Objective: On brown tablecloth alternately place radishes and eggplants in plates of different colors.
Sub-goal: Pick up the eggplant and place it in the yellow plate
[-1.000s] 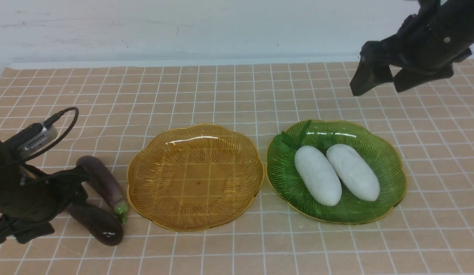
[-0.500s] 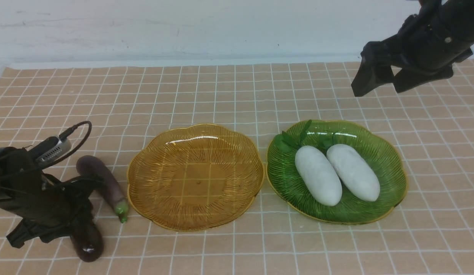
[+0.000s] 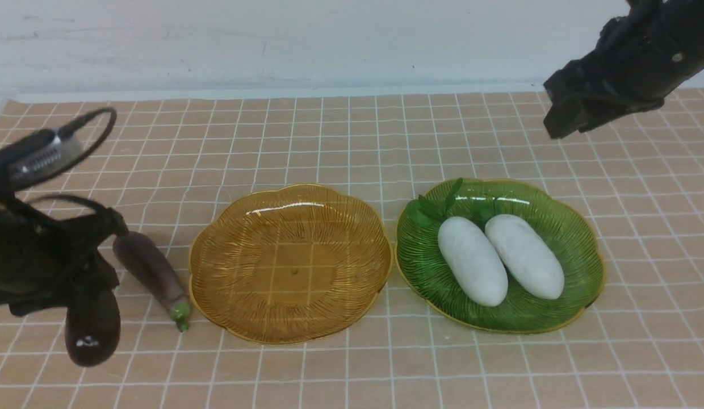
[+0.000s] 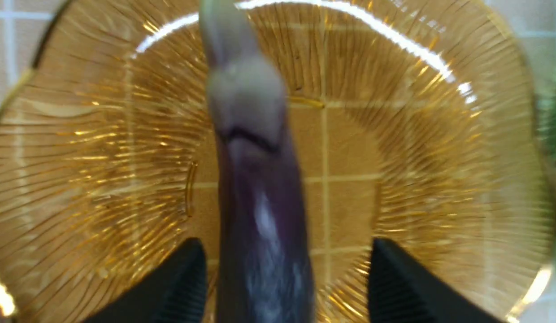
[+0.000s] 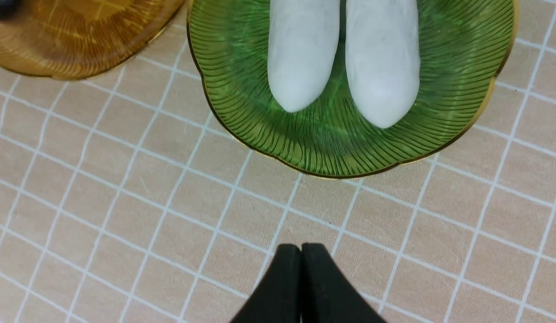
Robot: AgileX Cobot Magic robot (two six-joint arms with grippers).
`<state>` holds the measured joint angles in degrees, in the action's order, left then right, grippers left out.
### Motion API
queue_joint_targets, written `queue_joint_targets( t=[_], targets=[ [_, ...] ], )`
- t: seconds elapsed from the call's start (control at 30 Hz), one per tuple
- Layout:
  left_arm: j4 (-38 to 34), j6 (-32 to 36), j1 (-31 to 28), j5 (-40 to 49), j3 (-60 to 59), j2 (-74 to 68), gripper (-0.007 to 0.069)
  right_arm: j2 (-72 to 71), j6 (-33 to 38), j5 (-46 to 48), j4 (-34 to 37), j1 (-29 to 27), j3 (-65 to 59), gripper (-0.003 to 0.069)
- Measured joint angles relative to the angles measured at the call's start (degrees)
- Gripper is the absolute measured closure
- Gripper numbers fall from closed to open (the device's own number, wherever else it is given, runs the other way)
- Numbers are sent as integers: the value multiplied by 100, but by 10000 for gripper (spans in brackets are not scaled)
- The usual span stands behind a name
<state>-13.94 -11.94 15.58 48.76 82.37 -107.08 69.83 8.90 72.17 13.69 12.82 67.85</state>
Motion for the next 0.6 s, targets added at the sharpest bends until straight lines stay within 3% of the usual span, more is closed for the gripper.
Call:
queue_joint_targets(
  t=[0.13,0.27,0.5,0.6],
  targets=[
    [101,5,0,10,2,-228,80,0,103,0,0,0,-13,674],
    [378,-51,-27,220,164,-228,50,0,126,0,0,0,-13,674],
    [1650,-717,-432,1056,486,-145,148,0,144,-5,0,0,-13,674],
    [2134,-1322,-785,1380,506,-190,245,0,146,-5,0,0,-13,674]
  ],
)
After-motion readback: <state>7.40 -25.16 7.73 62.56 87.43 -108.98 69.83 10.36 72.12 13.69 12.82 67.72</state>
